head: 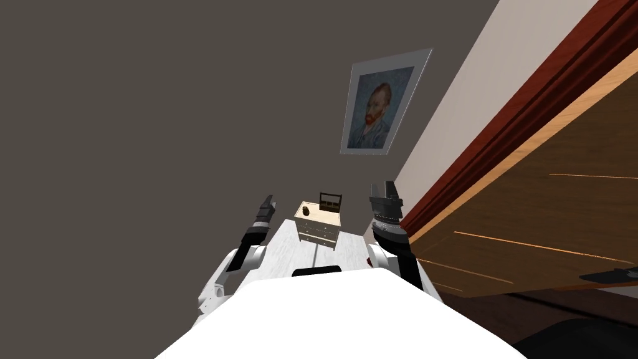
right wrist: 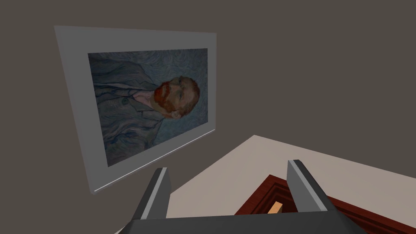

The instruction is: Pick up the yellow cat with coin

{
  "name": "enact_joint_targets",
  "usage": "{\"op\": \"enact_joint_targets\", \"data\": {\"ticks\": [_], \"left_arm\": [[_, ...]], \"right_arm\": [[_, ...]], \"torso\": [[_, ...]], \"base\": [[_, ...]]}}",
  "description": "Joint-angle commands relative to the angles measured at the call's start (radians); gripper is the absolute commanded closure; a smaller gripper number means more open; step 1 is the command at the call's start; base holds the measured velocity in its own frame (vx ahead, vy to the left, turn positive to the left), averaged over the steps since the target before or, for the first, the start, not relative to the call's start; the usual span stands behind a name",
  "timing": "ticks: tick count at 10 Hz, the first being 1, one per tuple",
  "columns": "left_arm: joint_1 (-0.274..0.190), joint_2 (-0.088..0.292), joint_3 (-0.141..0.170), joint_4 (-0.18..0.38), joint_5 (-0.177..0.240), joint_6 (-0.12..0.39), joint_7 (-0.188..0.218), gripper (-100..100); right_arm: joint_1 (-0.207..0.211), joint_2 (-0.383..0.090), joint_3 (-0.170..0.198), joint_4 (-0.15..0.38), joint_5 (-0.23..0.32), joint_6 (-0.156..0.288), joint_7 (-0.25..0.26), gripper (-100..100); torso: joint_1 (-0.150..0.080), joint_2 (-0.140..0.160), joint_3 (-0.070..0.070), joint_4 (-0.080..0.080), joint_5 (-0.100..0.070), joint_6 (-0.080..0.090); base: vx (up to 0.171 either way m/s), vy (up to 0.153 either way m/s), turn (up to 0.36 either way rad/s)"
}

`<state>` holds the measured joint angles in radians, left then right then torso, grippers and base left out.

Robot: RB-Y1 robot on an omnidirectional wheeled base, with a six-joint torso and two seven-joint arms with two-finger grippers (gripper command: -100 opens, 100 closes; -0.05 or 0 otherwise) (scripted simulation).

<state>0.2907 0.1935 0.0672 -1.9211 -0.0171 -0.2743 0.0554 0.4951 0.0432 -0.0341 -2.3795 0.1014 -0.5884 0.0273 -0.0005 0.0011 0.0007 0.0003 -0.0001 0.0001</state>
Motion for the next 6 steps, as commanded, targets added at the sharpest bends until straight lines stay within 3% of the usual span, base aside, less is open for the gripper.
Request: {"op": "enact_joint_targets", "data": {"ticks": [1, 2, 4, 5, 6], "left_arm": [[-0.021, -0.004, -0.006, 0.05, -0.01, 0.05, -0.004, -100], [-0.021, -0.004, -0.006, 0.063, -0.01, 0.05, -0.004, -100], [-0.067, -0.006, -0.013, 0.141, -0.017, 0.117, -0.004, -100], [-0.067, -0.006, -0.013, 0.143, -0.017, 0.118, -0.004, -100], [-0.092, -0.008, -0.018, 0.183, -0.019, 0.154, -0.003, -100]], "right_arm": [[0.0, 0.0, 0.0, 0.0, 0.0, 0.0, 0.0, 0], [0.0, 0.0, 0.0, 0.0, 0.0, 0.0, 0.0, 0], [0.0, 0.0, 0.0, 0.0, 0.0, 0.0, 0.0, 0], [0.0, 0.0, 0.0, 0.0, 0.0, 0.0, 0.0, 0], [0.0, 0.0, 0.0, 0.0, 0.0, 0.0, 0.0, 0]], "torso": [[0.0, 0.0, 0.0, 0.0, 0.0, 0.0], [0.0, 0.0, 0.0, 0.0, 0.0, 0.0], [0.0, -0.001, -0.001, 0.0, 0.0, 0.0], [0.0, -0.002, -0.001, 0.0, 0.0, 0.0], [0.001, -0.002, -0.001, 0.0, 0.0, 0.0]], "base": [[-0.017, -0.013, -0.057], [-0.009, -0.007, -0.012], [0.002, -0.005, -0.049], [0.009, -0.001, -0.018], [0.011, -0.002, -0.03]]}}
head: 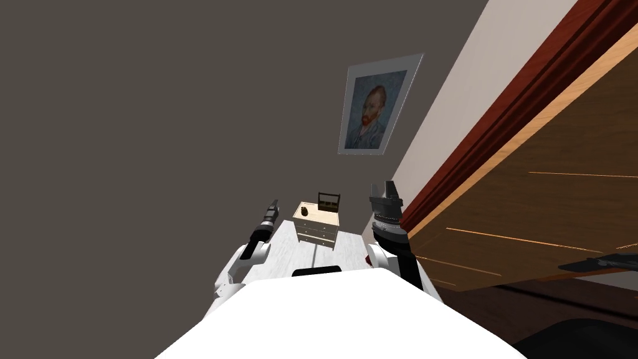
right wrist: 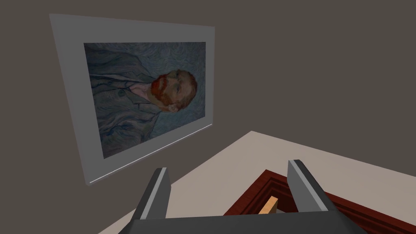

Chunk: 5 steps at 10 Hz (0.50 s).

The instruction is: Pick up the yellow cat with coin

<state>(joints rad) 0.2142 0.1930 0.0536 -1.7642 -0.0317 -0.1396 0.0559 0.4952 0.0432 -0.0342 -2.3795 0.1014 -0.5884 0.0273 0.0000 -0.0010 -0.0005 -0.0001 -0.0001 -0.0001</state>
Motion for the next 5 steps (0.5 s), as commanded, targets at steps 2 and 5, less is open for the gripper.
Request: {"op": "enact_joint_targets", "data": {"ticks": [2, 5], "left_arm": [[-0.041, -0.01, -0.011, 0.066, -0.006, 0.056, -0.003, -100], [-0.093, -0.016, -0.027, 0.145, -0.008, 0.132, 0.001, -100]], "right_arm": [[0.0, 0.0, 0.0, 0.0, 0.0, 0.0, 0.0, 0], [0.0, 0.0, 0.0, 0.0, 0.0, 0.0, 0.0, 0]], "torso": [[0.0, -0.001, 0.0, 0.0, 0.0, 0.0], [0.001, -0.003, -0.001, -0.001, 0.0, 0.0]], "base": [[0.025, -0.001, -0.035], [0.04, 0.009, -0.038]]}}
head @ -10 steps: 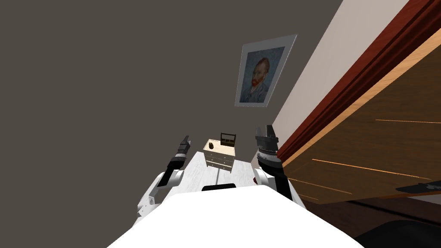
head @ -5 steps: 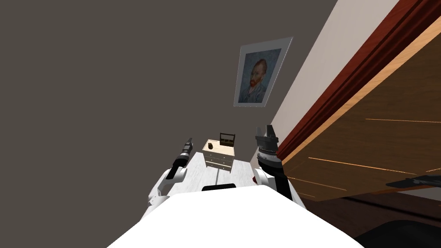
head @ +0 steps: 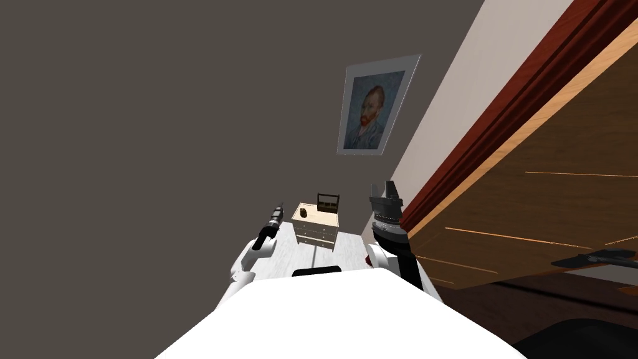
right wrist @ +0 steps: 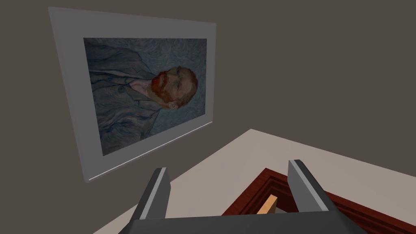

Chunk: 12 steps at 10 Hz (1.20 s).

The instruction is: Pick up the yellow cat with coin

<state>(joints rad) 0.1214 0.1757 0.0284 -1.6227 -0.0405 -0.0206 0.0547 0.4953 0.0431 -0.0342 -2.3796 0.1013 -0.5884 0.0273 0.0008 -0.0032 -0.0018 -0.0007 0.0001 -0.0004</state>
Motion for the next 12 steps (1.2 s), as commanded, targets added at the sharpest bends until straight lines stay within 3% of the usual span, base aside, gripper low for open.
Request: {"op": "enact_joint_targets", "data": {"ticks": [1, 4, 5, 7, 11, 12], "left_arm": [[-0.027, -0.001, -0.011, 0.042, 0.001, 0.05, 0.005, -100], [-0.079, -0.009, -0.033, 0.117, 0.004, 0.122, 0.011, -100], [-0.079, -0.009, -0.033, 0.117, 0.004, 0.127, 0.011, -100], [-0.13, -0.017, -0.056, 0.184, 0.008, 0.19, 0.018, -100], [-0.177, -0.027, -0.08, 0.252, 0.014, 0.271, 0.026, -100], [-0.177, -0.027, -0.08, 0.252, 0.014, 0.271, 0.026, -100]], "right_arm": [[0.0, 0.0, 0.0, 0.0, 0.0, 0.0, 0.0, 0], [0.0, 0.0, 0.0, 0.0, 0.0, 0.0, 0.0, 0], [0.0, 0.0, 0.0, 0.0, 0.0, 0.0, 0.0, 0], [0.0, 0.0, 0.0, 0.0, 0.0, 0.0, 0.0, 0], [0.0, 0.0, 0.0, 0.0, 0.0, 0.0, 0.0, 0], [0.0, 0.0, 0.0, 0.0, 0.0, 0.0, 0.0, 0]], "torso": [[0.0, 0.0, 0.0, 0.0, 0.0, 0.0], [0.0, 0.0, 0.0, 0.0, 0.0, 0.0], [0.0, -0.001, 0.0, 0.0, 0.0, 0.0], [0.0, 0.0, 0.0, 0.0, 0.0, 0.0], [0.0, 0.0, 0.0, 0.0, 0.0, 0.0], [0.0, 0.0, 0.0, 0.0, 0.0, 0.0]], "base": [[0.033, 0.009, -0.026], [0.052, 0.014, -0.033], [0.041, 0.01, -0.017], [0.063, 0.009, -0.042], [0.05, 0.02, -0.019], [0.038, 0.015, -0.019]]}}
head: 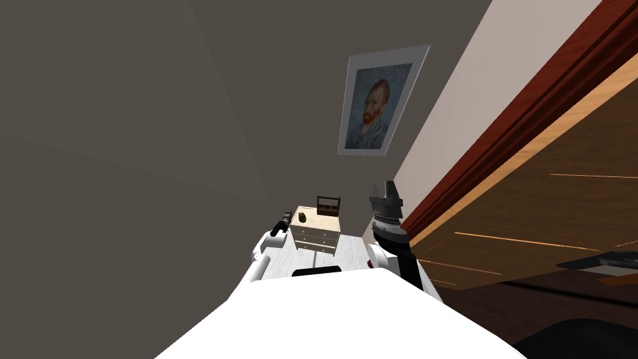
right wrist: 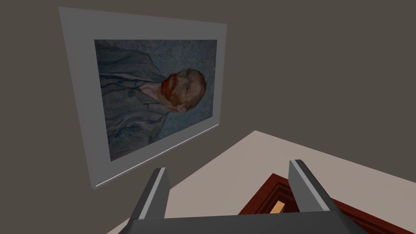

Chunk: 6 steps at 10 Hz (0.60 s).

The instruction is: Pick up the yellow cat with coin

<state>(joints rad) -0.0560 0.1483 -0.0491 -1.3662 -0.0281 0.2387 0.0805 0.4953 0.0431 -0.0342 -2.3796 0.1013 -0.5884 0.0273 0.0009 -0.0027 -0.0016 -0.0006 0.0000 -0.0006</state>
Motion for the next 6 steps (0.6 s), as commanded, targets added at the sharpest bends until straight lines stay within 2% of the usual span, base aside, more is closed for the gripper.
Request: {"op": "enact_joint_targets", "data": {"ticks": [1, 3, 4, 6], "left_arm": [[-0.021, -0.006, -0.015, 0.026, 0.004, 0.045, 0.004, -100], [-0.06, -0.019, -0.038, 0.082, 0.01, 0.104, 0.012, -100], [-0.06, -0.019, -0.038, 0.082, 0.01, 0.107, 0.012, -100], [-0.091, -0.035, -0.058, 0.132, 0.016, 0.162, 0.019, -100]], "right_arm": [[0.0, 0.0, 0.0, 0.0, 0.0, 0.0, 0.0, 0], [0.0, 0.0, 0.0, 0.0, 0.0, 0.0, 0.0, 0], [0.0, 0.0, 0.0, 0.0, 0.0, 0.0, 0.0, 0], [0.0, 0.0, 0.0, 0.0, 0.0, 0.0, 0.0, 0]], "torso": [[0.0, 0.0, 0.0, 0.0, 0.0, 0.0], [0.0, -0.002, -0.001, 0.0, 0.0, 0.0], [0.0, -0.003, -0.002, -0.001, 0.0, 0.0], [0.001, -0.002, -0.001, -0.001, 0.0, 0.0]], "base": [[0.055, 0.009, -0.022], [0.078, 0.012, -0.042], [0.076, 0.019, -0.009], [0.071, 0.027, -0.024]]}}
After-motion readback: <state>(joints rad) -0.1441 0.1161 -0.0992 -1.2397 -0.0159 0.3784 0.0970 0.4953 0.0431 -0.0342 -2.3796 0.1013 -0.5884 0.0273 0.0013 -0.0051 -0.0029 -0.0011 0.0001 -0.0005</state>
